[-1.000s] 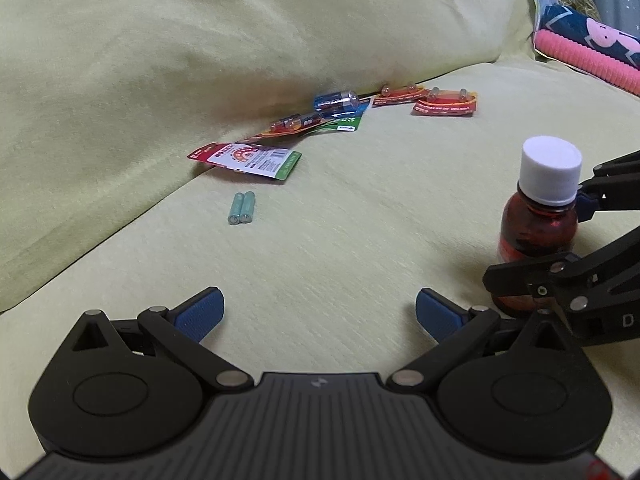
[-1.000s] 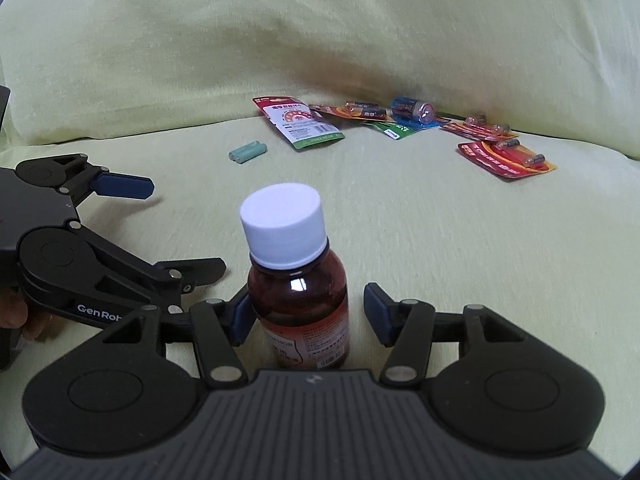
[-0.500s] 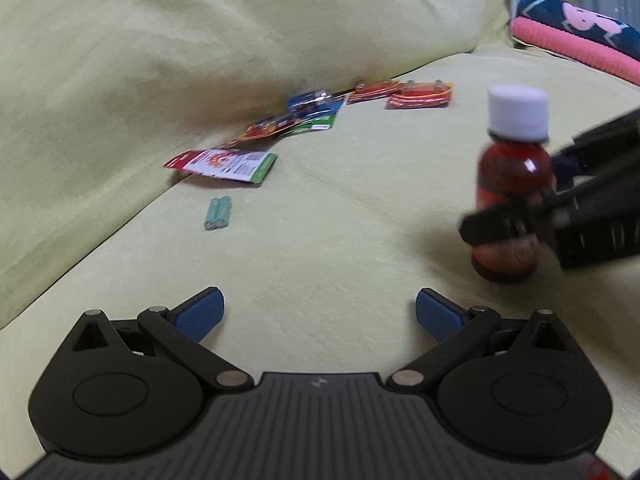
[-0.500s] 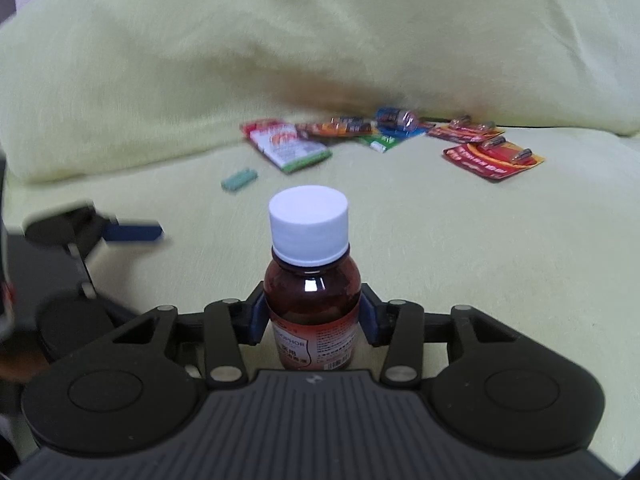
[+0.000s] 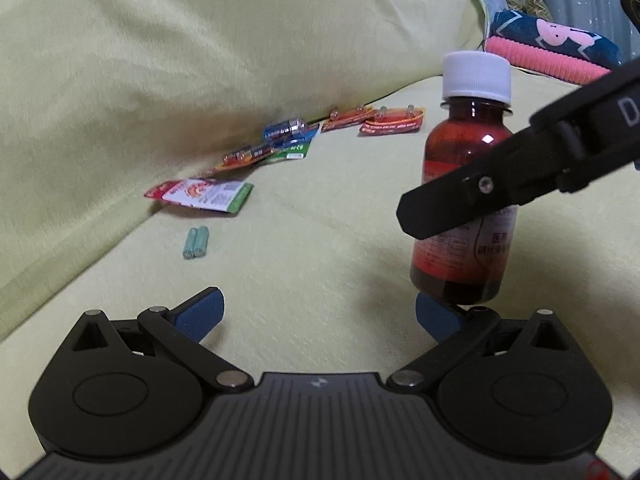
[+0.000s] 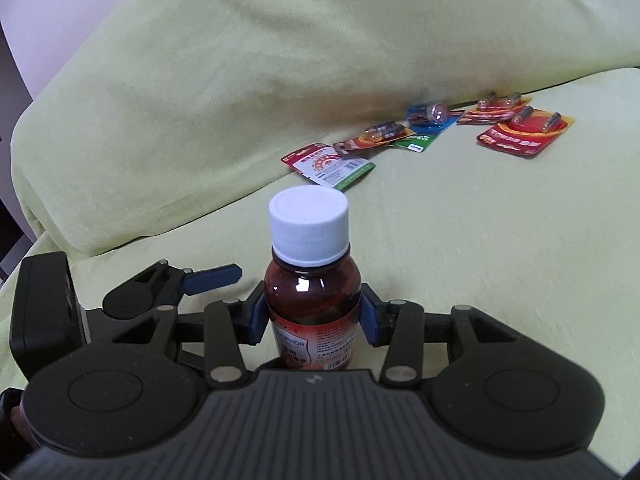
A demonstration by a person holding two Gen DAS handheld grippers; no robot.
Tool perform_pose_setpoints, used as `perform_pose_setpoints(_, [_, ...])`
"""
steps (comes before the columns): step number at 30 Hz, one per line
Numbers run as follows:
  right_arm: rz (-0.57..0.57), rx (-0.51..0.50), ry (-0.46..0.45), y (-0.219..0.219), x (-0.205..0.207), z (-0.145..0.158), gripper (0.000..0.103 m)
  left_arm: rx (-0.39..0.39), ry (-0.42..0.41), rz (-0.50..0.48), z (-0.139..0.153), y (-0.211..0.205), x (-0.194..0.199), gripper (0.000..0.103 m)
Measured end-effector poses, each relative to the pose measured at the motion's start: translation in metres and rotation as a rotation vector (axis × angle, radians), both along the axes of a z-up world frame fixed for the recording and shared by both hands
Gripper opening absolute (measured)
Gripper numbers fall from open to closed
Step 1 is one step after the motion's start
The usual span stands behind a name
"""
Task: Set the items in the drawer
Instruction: 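Carry the brown bottle with the right gripper away from the sofa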
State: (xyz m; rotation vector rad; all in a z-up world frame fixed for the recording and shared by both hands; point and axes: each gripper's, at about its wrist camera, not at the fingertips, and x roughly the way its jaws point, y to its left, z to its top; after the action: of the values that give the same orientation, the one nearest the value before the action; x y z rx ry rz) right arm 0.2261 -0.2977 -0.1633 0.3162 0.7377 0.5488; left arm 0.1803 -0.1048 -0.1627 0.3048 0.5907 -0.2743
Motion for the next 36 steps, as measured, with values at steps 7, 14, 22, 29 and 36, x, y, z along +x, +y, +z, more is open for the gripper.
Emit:
perform_pose_setpoints(7, [-0.014,0.011,-0.010,-0.004,-0.003,0.003,0.041,-0.017,-0.033,-0.034,0.004,-0.002,-0.005,0.102])
perform_pose_setpoints(14, [-0.006,0.002,-0.010,-0.004,-0.005,0.004,0.041,-0.005,-0.048,-0.066,0.005,-0.008,-0.008,0.102])
perform_pose_setpoints(22, [-0.040,-0.009,-0.046,-0.009,-0.019,0.018,0.041,-0.013,-0.107,-0.107,0.014,-0.014,-0.017,0.102])
perform_pose_setpoints(29, [-0.093,-0.029,-0.095,-0.013,-0.044,0.034,0.041,-0.014,-0.151,-0.155,0.026,-0.025,-0.031,0.103])
perform_pose_setpoints(36, [-0.170,0.001,-0.109,-0.028,-0.078,0.046,0.041,-0.042,-0.161,-0.189,0.042,-0.033,-0.053,0.102])
